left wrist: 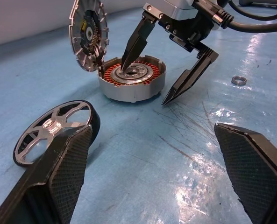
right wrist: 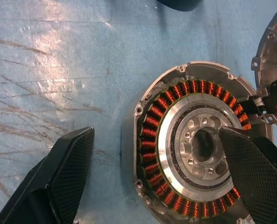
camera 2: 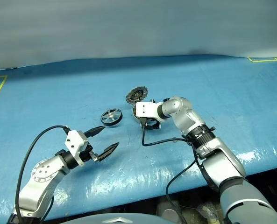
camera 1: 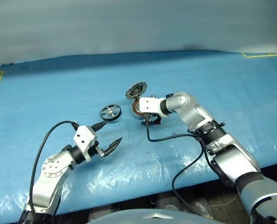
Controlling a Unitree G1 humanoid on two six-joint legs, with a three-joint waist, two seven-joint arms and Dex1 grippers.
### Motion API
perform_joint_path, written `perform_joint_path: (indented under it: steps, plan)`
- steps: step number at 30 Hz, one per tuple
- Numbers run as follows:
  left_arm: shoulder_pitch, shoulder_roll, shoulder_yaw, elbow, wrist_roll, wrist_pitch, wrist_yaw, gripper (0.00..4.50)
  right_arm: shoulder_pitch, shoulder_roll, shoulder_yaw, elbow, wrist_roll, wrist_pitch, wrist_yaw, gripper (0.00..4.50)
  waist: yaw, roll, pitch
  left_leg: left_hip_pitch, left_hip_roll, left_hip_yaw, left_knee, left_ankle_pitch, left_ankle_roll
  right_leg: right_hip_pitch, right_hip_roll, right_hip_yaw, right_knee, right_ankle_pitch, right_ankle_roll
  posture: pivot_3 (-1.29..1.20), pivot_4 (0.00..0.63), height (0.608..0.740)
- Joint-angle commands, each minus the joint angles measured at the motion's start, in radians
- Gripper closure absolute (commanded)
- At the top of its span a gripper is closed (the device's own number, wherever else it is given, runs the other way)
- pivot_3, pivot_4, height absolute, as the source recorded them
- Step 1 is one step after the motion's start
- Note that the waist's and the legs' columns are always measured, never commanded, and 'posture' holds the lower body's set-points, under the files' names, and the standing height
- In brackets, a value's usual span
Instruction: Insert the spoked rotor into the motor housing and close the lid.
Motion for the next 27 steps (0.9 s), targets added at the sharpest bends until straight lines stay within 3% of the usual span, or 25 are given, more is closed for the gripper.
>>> perform_joint_path:
  steps: [1, 15, 18, 22, 27]
  plan:
    - [0.004, 0.001, -0.003, -0.047, 0.007, -0.014, -0.001, 0.0, 0.011, -0.017, -0.038, -0.049, 0.018, -0.004, 0.009, 0.02, 0.0, 0.0, 0.0, 0.0, 0.0, 0.0, 0.0, 0.0, 0.0, 0.0, 0.0, 0.0, 0.0, 0.0, 0.0, 0.0, 0.15, 0.74]
    - [-0.012, -0.007, -0.018, -0.009, 0.023, -0.028, -0.016, 0.0, 0.024, 0.004, -0.021, -0.026, -0.011, 0.009, -0.004, 0.02, 0.0, 0.0, 0.0, 0.0, 0.0, 0.0, 0.0, 0.0, 0.0, 0.0, 0.0, 0.0, 0.0, 0.0, 0.0, 0.0, 0.15, 0.74]
    - [-0.011, -0.009, -0.019, -0.007, 0.026, -0.029, -0.015, 0.0, 0.011, 0.0, -0.004, -0.001, -0.039, 0.006, 0.0, 0.6, -0.001, 0.0, 0.0, 0.0, 0.0, 0.0, 0.0, 0.0, 0.0, 0.0, 0.0, 0.0, 0.0, 0.0, 0.0, 0.0, 0.15, 0.74]
    - [-0.009, -0.015, -0.024, -0.005, 0.029, -0.028, -0.014, 0.0, 0.012, -0.004, 0.019, -0.006, -0.084, -0.013, -0.013, 1.92, 0.001, 0.0, 0.0, 0.0, 0.0, 0.0, 0.0, 0.0, 0.0, 0.0, 0.0, 0.0, 0.0, 0.0, 0.0, 0.0, 0.15, 0.74]
    - [-0.007, -0.02, -0.028, -0.003, 0.034, -0.026, -0.012, 0.0, 0.055, 0.014, 0.004, -0.161, -0.058, 0.076, 0.026, 1.92, 0.001, 0.0, 0.0, 0.0, 0.0, 0.0, 0.0, 0.0, 0.0, 0.0, 0.0, 0.0, 0.0, 0.0, 0.0, 0.0, 0.15, 0.74]
